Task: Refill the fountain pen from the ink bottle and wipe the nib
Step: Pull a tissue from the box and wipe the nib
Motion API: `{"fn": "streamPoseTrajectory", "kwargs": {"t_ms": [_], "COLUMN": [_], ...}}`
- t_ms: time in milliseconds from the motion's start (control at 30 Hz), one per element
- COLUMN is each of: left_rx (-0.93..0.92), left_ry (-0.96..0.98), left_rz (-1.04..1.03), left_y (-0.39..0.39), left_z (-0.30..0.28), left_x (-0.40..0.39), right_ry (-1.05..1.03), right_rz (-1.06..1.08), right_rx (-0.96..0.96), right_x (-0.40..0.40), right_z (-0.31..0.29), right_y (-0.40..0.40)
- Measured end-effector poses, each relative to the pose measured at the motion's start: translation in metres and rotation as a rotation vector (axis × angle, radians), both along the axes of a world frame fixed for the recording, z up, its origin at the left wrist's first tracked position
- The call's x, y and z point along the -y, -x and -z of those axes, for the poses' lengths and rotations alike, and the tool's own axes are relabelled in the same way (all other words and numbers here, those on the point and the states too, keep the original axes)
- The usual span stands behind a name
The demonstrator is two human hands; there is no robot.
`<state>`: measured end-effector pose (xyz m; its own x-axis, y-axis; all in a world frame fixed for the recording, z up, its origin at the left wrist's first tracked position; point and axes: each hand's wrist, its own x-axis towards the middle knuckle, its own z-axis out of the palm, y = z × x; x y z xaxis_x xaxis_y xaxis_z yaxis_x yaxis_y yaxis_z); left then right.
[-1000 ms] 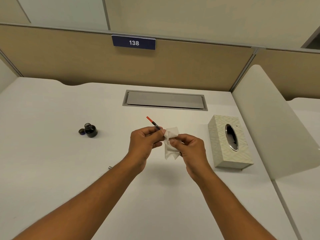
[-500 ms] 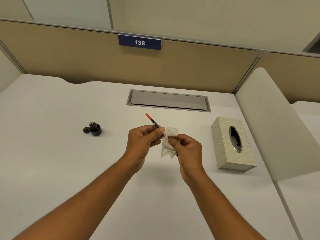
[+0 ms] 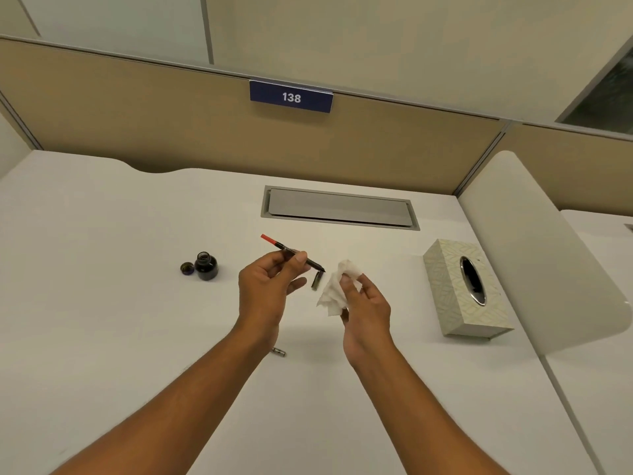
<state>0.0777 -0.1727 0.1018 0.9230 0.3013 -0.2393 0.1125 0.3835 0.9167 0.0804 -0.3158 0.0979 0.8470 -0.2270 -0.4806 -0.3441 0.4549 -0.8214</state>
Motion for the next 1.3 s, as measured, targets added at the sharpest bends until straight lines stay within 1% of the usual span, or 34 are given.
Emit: {"fn": "streamPoseTrajectory", "kwargs": {"t_ms": [100,200,400,500,533,667,733,867,933,1000,1067,1200,1233,1267,1300], "left_rx": [0.007,-0.009,-0.04,-0.039,-0.041,-0.046,-0.044,-0.04,-0.033,-0.022,-0.008,0.024,0.029,0.032,0.033], "left_ry": [0.074,0.07,0.042,0.038,0.037,0.025,0.026,0.009,0.004,0.009,0.004,0.007,0.01,0.009,0.008], "left_rz": [0.078,0.136,0.124,0.117,0.116,0.132,0.14,0.163,0.182,0.205,0.22,0.254,0.26,0.26,0.254], "left_y": [0.004,0.007,0.007,0.006,0.006,0.007,0.008,0.01,0.01,0.009,0.008,0.006,0.006,0.006,0.006], "left_z": [-0.002,0.003,0.011,0.012,0.012,0.017,0.02,0.023,0.024,0.025,0.025,0.022,0.021,0.021,0.021], "left_x": [-0.02,-0.034,-0.064,-0.079,-0.084,-0.095,-0.097,-0.099,-0.101,-0.103,-0.104,-0.107,-0.108,-0.109,-0.11], "right_ry": [-0.024,-0.074,-0.205,-0.304,-0.303,-0.057,0.021,0.176,0.27,0.315,0.278,-0.006,-0.04,-0.032,0.023], "right_rz": [0.03,0.019,-0.084,-0.088,-0.097,-0.159,-0.174,-0.307,-0.294,-0.257,-0.231,-0.224,-0.227,-0.227,-0.22], "right_rx": [-0.043,-0.057,0.015,0.038,0.043,0.093,0.116,0.122,0.133,0.146,0.133,0.029,0.028,0.041,0.069], "right_x": [-0.024,-0.046,-0.075,-0.086,-0.089,-0.099,-0.101,-0.104,-0.106,-0.109,-0.111,-0.114,-0.114,-0.114,-0.115], "right_z": [-0.003,-0.01,-0.019,-0.023,-0.024,-0.018,-0.015,-0.013,-0.015,-0.017,-0.018,-0.02,-0.02,-0.02,-0.019], "right_y": [0.003,0.006,0.016,0.023,0.025,0.029,0.031,0.035,0.035,0.036,0.036,0.034,0.034,0.034,0.034]}}
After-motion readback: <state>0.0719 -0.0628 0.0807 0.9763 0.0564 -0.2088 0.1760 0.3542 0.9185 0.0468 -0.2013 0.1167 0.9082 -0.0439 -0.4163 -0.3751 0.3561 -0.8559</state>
